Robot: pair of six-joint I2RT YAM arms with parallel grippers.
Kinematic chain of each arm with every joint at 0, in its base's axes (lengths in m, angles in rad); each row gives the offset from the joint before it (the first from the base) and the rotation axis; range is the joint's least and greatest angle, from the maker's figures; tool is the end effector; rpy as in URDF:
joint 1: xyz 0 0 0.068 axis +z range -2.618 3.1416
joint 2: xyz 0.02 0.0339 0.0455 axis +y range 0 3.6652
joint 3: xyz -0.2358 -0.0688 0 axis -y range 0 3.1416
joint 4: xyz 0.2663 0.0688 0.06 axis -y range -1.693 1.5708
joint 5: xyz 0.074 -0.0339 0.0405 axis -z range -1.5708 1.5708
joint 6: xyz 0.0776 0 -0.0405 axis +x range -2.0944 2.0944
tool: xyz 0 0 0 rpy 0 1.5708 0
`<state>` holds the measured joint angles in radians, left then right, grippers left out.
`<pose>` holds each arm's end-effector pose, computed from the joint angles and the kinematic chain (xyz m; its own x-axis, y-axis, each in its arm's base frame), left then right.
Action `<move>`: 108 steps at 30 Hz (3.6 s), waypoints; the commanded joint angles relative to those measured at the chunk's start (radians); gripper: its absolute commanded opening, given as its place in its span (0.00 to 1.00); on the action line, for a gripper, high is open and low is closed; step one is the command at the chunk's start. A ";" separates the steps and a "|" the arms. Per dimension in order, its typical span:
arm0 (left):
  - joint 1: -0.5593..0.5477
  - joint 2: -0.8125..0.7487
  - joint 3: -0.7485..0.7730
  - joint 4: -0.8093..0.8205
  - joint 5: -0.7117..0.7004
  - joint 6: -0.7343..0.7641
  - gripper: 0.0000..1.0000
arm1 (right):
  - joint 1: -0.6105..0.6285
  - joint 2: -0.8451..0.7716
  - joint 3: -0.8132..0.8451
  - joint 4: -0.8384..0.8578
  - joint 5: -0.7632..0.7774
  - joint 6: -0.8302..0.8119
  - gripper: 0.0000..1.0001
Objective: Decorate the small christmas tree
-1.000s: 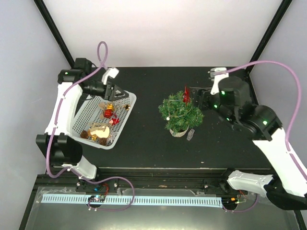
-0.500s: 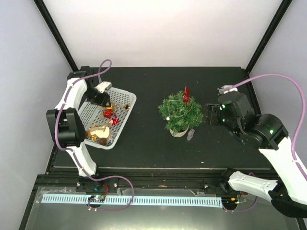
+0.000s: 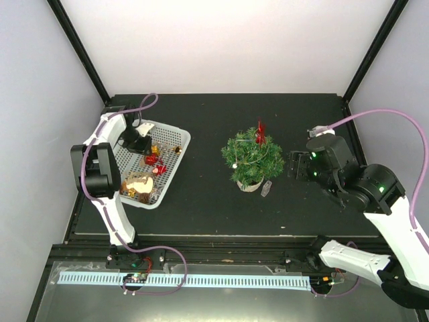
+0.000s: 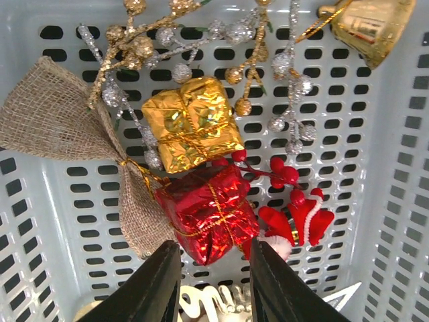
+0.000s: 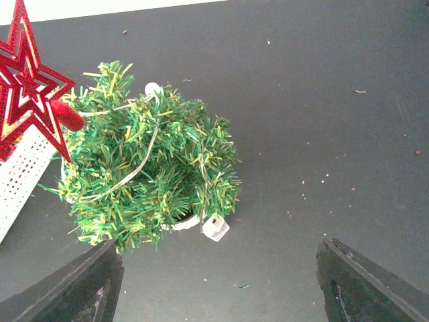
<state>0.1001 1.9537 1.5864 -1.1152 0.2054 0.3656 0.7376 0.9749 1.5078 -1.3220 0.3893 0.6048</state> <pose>0.3910 0.0234 0.1432 -0.9542 0.2559 -0.1550 0.2797 0.9470 -0.1582 0.1599 0.1055 0.3922 -0.6733 0.0989 -0.7327 -0.0504 0.9826 0.1790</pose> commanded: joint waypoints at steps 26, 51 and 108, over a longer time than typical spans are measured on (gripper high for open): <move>0.045 0.053 -0.025 0.026 0.082 -0.029 0.01 | -0.004 0.046 0.013 0.025 -0.017 -0.034 0.80; -0.490 -0.159 0.552 -0.250 0.652 0.107 0.03 | -0.004 0.050 0.020 -0.020 0.006 -0.001 0.79; -0.759 -0.021 0.416 -0.028 0.415 0.035 0.06 | -0.003 -0.030 -0.057 -0.015 -0.028 0.072 0.77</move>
<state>-0.6327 1.9450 2.0258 -1.1839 0.6785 0.4110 0.7380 0.9539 1.4597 -1.3476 0.3569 0.6819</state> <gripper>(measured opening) 0.053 0.774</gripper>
